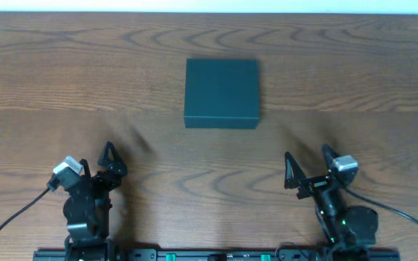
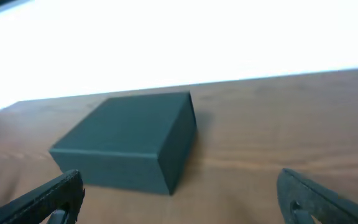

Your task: Pack container

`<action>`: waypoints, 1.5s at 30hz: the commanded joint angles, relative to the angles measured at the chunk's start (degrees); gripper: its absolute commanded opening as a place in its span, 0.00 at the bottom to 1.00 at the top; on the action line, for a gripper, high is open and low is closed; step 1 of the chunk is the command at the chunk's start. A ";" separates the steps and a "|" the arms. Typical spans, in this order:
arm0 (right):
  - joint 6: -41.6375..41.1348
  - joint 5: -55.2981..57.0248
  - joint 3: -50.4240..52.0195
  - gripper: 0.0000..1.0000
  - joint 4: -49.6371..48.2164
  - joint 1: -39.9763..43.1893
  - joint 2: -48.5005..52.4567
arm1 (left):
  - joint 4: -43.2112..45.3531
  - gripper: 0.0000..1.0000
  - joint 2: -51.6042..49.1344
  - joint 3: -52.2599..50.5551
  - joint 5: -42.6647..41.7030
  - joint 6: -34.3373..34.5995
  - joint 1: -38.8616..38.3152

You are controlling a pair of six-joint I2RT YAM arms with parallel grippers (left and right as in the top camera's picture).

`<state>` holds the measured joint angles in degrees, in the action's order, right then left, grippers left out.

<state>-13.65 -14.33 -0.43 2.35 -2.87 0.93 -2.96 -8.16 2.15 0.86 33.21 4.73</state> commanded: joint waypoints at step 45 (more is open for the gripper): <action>-0.48 0.17 0.11 0.99 0.59 2.91 -0.61 | -1.31 0.95 7.96 -1.88 0.63 0.20 0.17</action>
<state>-13.65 -14.28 -0.43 2.57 -0.32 0.69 -2.92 -0.62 2.15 0.86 33.21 4.73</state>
